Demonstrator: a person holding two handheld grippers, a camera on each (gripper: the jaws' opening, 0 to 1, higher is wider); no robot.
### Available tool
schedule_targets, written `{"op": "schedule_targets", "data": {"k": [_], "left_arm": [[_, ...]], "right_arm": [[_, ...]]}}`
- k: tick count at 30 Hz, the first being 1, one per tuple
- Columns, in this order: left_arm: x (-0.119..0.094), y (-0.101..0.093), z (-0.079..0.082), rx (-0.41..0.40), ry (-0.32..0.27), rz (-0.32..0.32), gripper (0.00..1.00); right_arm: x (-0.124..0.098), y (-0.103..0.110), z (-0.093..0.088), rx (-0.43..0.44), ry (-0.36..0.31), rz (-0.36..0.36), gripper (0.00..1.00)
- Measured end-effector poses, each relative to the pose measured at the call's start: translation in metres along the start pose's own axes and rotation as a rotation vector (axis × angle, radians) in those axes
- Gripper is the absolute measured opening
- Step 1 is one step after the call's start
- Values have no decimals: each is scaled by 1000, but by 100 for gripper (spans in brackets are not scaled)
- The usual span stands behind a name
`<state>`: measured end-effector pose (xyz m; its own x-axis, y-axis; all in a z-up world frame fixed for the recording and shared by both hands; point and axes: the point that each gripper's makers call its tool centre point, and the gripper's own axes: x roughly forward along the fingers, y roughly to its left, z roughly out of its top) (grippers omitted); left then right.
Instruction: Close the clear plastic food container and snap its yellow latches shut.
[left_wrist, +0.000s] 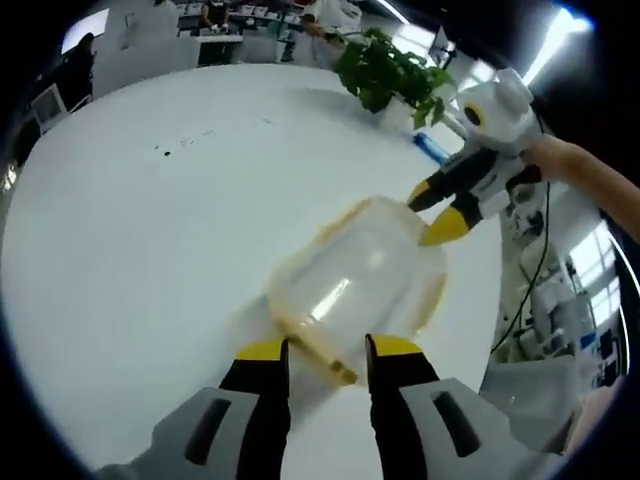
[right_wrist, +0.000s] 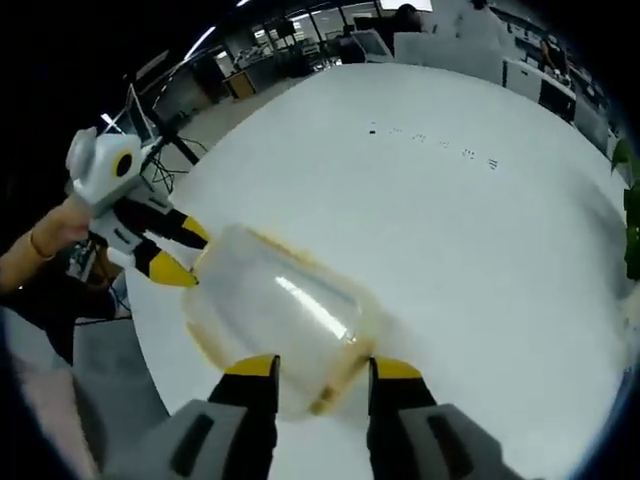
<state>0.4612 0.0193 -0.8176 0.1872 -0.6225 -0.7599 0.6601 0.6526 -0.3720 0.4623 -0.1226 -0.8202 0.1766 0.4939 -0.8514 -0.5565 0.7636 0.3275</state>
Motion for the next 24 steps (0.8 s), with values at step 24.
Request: {"op": "schedule_targets", "data": {"k": [24], "left_arm": [[2,5,3,-254,-107,-77,15]], "right_arm": [[4,8,-10,117,56,66,31]]}}
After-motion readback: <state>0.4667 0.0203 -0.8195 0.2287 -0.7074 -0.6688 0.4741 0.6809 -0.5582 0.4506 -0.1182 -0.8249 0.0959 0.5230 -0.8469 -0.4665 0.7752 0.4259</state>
